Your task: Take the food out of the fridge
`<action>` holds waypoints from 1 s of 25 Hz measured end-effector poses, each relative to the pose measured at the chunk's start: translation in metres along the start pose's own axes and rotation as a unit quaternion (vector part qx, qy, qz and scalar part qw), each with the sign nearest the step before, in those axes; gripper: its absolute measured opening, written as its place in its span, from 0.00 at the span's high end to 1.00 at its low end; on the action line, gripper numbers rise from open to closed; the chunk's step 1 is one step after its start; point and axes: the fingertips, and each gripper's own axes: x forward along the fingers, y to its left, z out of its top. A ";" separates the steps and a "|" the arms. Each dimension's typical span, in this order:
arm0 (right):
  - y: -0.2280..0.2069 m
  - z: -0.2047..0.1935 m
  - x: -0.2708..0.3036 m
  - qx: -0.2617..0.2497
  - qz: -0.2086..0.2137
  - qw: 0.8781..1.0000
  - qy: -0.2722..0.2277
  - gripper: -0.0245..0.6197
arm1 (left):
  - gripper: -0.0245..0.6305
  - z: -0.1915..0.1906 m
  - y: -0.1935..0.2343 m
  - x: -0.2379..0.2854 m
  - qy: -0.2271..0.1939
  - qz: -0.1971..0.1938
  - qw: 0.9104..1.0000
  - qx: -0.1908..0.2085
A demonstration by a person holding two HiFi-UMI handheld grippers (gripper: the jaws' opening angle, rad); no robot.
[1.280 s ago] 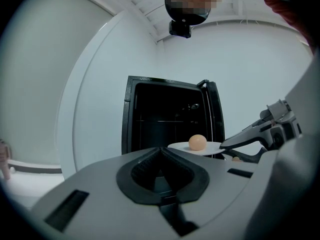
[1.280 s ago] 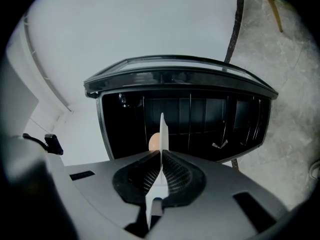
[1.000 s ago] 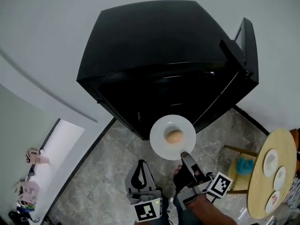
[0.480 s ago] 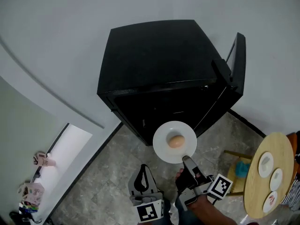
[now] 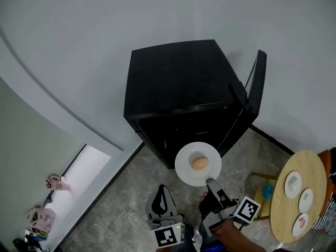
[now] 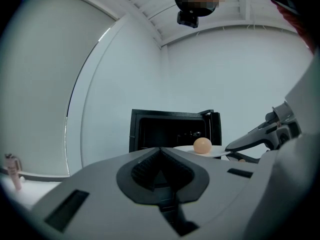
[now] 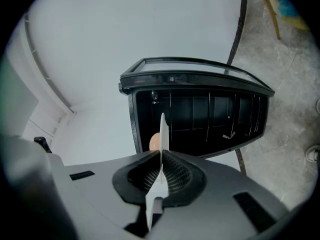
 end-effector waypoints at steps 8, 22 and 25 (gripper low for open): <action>0.043 -0.005 -0.013 -0.006 0.008 1.000 0.008 0.92 | 0.94 0.025 0.007 -0.024 0.008 -0.013 0.999 0.035; 0.089 -0.026 -0.025 -0.013 0.025 0.999 0.027 0.92 | 0.94 0.073 0.005 -0.035 -0.015 -0.005 1.000 0.014; 0.098 -0.026 -0.029 -0.018 0.032 0.999 0.026 0.91 | 0.94 0.082 0.003 -0.037 -0.022 -0.009 1.000 0.019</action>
